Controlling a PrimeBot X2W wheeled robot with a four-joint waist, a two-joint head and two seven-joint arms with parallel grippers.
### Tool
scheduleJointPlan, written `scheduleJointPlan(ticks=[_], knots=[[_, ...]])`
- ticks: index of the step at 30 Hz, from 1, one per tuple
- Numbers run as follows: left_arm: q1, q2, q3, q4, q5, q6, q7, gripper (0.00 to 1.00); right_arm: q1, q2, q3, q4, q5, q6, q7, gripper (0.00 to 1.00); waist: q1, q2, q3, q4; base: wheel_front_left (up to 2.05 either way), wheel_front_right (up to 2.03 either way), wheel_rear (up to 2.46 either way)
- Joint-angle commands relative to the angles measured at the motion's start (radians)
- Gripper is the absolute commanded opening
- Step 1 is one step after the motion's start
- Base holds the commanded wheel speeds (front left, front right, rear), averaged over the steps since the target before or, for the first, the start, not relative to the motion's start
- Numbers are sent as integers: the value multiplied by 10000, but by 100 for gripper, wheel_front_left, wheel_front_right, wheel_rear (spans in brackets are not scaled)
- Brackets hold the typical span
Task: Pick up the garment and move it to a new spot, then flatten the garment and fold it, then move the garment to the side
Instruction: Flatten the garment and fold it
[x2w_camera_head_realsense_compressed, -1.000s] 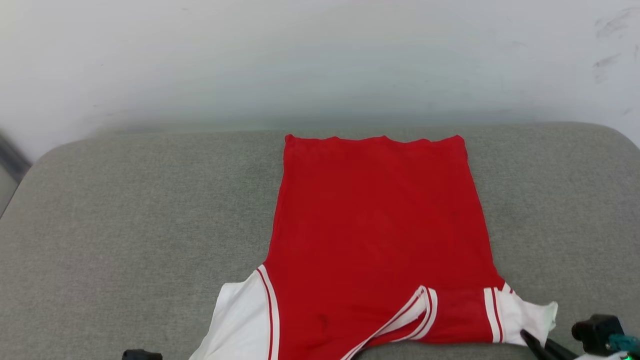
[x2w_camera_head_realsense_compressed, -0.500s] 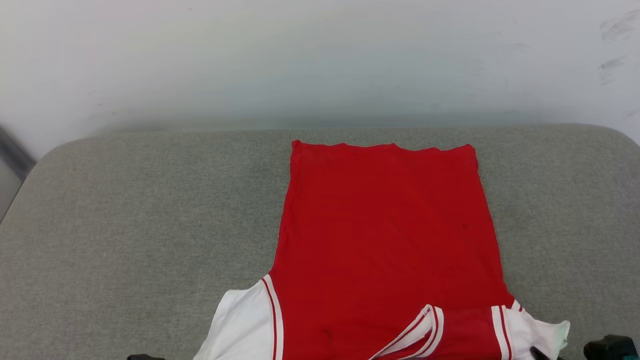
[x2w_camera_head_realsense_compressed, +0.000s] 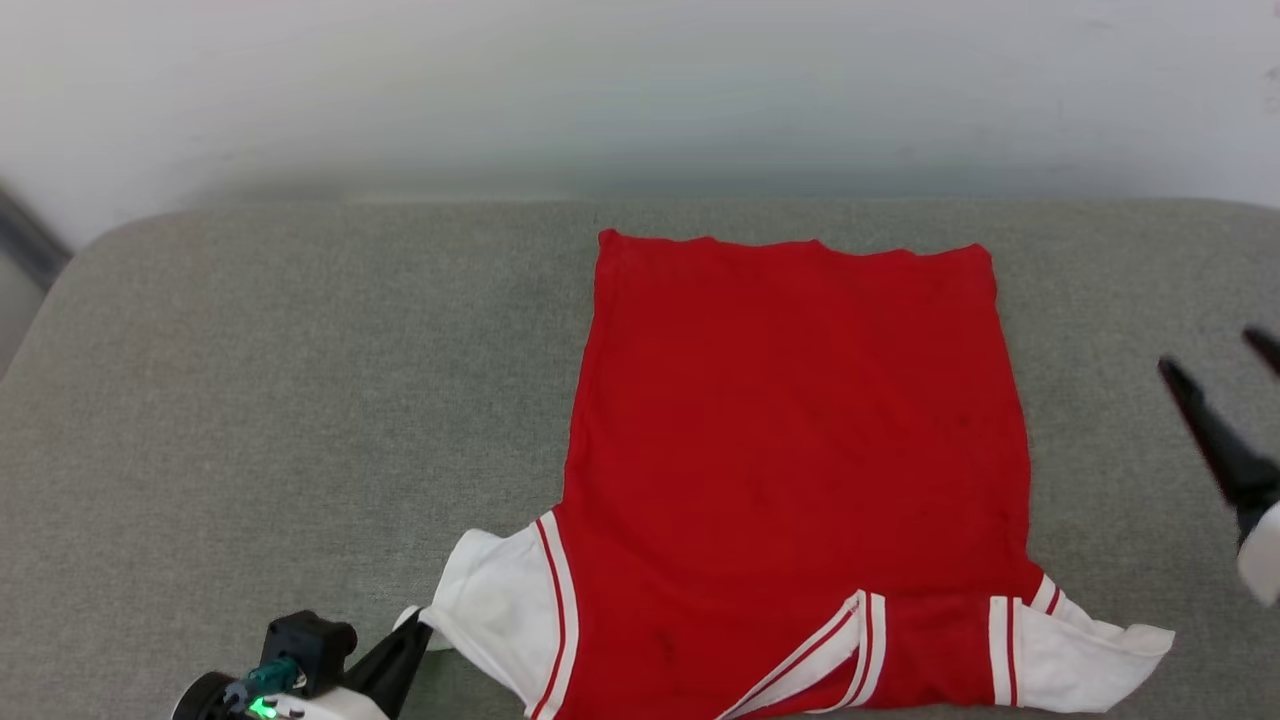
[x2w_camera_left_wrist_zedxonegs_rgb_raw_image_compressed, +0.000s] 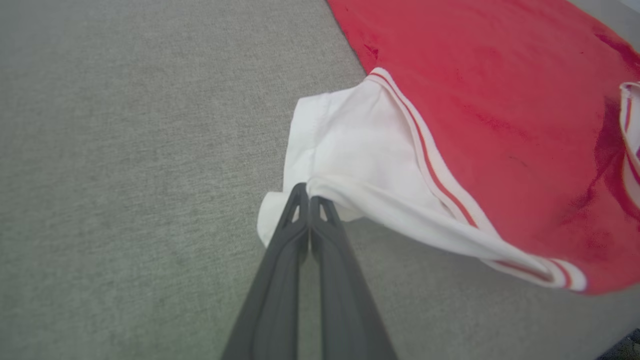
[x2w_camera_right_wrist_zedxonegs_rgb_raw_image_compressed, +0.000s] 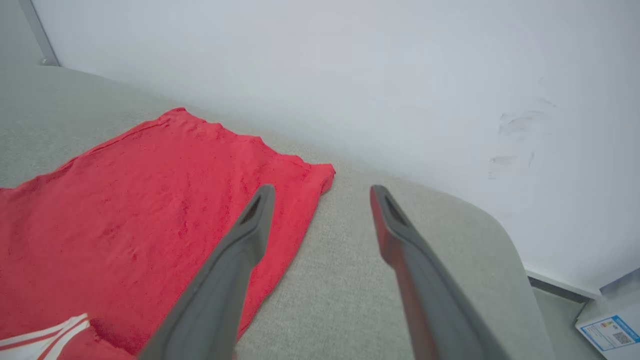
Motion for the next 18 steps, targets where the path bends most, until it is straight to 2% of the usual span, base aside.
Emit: scheduleJointPlan(ticks=[1,4,7,14,18], knots=[[-224,57,94,-127,85,57,-23,0,-518,-89,-92,-174,30,-6,277,100,0,-1,451,158,0,0,0],[-608,90,213,-538,325,181,-23,0,-2055,-367,-66,-270,264,-6,1427,100,0,-1,1129,325,0,0,0],[-979,96,307,-915,552,280,-23,0,-3708,-814,475,-4,620,-7,2996,100,0,-1,1811,506,0,0,0],[-1637,95,428,-1805,1063,531,-16,0,-7079,-1289,1994,1518,1409,-7,6984,100,0,-1,3206,1007,0,0,0],[-1840,141,484,-2390,1268,783,18,0,-8302,-1195,2398,2500,1789,-7,9029,100,0,-1,3869,1267,0,0,0]])
